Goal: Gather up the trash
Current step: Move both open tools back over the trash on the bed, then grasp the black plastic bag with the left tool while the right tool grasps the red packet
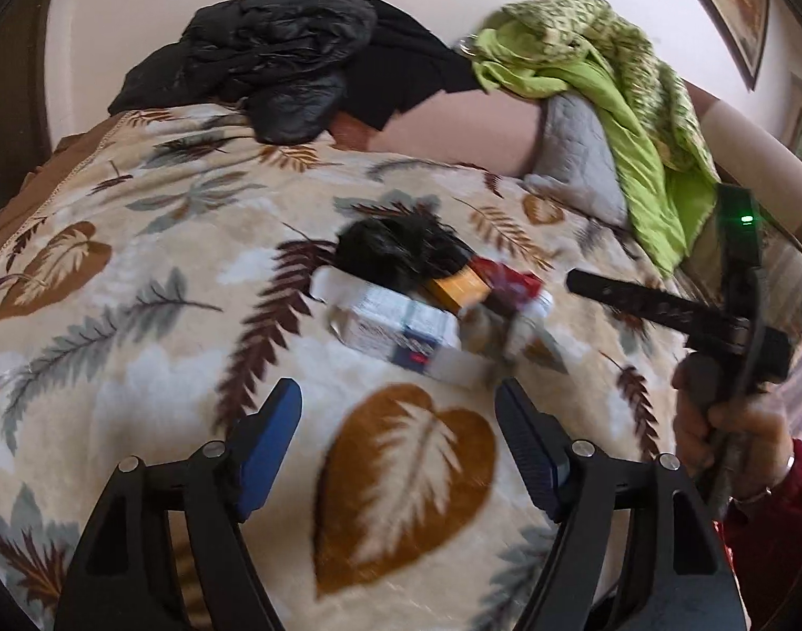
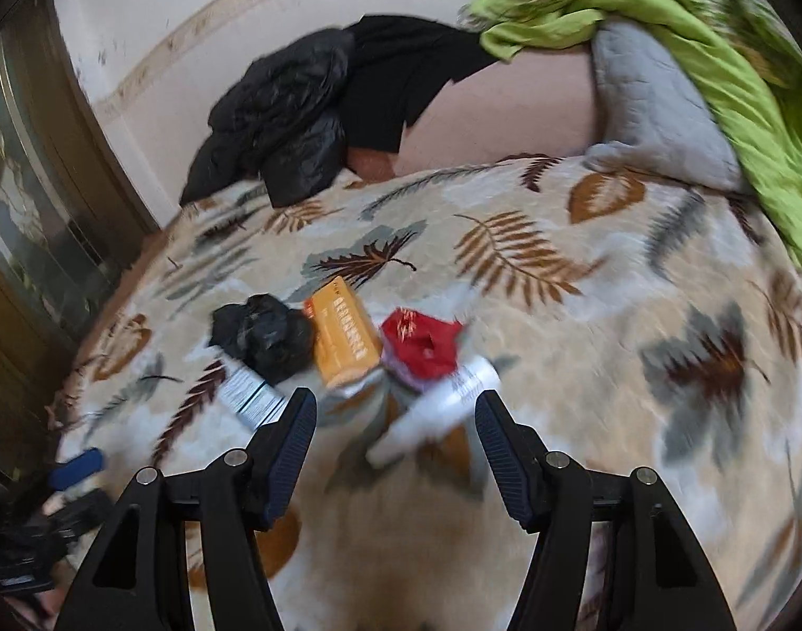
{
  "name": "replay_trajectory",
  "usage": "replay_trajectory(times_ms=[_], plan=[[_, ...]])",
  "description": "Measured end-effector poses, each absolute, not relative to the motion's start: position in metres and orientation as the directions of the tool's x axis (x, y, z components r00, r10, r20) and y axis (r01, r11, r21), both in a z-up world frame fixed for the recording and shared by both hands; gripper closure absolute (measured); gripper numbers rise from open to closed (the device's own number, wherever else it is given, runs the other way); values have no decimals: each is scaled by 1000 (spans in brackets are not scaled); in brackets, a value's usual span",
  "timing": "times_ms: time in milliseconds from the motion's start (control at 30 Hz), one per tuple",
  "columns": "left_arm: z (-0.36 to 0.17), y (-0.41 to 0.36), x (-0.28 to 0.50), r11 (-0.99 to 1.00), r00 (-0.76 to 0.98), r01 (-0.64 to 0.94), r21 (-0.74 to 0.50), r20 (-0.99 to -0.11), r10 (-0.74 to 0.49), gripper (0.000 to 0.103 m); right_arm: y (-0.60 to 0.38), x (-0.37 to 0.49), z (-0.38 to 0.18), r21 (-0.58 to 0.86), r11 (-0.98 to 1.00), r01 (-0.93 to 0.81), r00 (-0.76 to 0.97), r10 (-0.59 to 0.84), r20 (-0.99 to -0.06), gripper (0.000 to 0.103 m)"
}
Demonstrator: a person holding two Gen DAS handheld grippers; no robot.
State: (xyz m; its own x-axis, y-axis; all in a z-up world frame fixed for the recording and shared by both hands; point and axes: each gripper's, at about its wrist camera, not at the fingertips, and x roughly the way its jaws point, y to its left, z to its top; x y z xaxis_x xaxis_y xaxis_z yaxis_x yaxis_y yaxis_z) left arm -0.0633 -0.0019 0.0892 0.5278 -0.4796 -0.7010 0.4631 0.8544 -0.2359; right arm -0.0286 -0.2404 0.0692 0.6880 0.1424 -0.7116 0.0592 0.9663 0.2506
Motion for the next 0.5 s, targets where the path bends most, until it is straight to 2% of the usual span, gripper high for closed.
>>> replay_trajectory(times_ms=[167, 200, 233, 267, 300, 333, 367, 400, 500], plan=[[90, -12, -28, 866, 542, 444, -231, -700, -465, 24, -234, 16, 45, 182, 983, 33, 649, 117, -752, 36], [91, -21, -25, 867, 541, 441, -232, -702, -464, 23, -234, 21, 40, 182, 983, 32, 638, 120, -760, 39], [91, -21, -14, 866, 539, 440, -237, -702, -466, 22, -234, 26, 36, 182, 983, 31, 627, 123, -769, 47], [91, -27, -6, 866, 535, 437, -243, -704, -467, 22, -234, 29, 30, 182, 983, 34, 615, 123, -779, 70], [91, -42, -5, 865, 529, 433, -251, -707, -470, 22, -235, 30, 26, 183, 982, 41, 604, 122, -787, 79], [91, -48, 2, 863, 522, 432, -262, -707, -477, 21, -235, 28, 25, 193, 980, 44, 609, 127, -783, 84], [90, -50, 13, 862, 516, 429, -271, -710, -480, 21, -237, 25, 25, 212, 976, 49, 617, 138, -775, 95], [88, -56, 20, 865, 510, 422, -273, -717, -475, 20, -238, 22, 26, 219, 974, 56, 625, 137, -769, 98], [78, -72, 48, 877, 499, 399, -269, -739, -453, 17, -244, 6, 35, 252, 964, 80, 670, 135, -730, 99]])
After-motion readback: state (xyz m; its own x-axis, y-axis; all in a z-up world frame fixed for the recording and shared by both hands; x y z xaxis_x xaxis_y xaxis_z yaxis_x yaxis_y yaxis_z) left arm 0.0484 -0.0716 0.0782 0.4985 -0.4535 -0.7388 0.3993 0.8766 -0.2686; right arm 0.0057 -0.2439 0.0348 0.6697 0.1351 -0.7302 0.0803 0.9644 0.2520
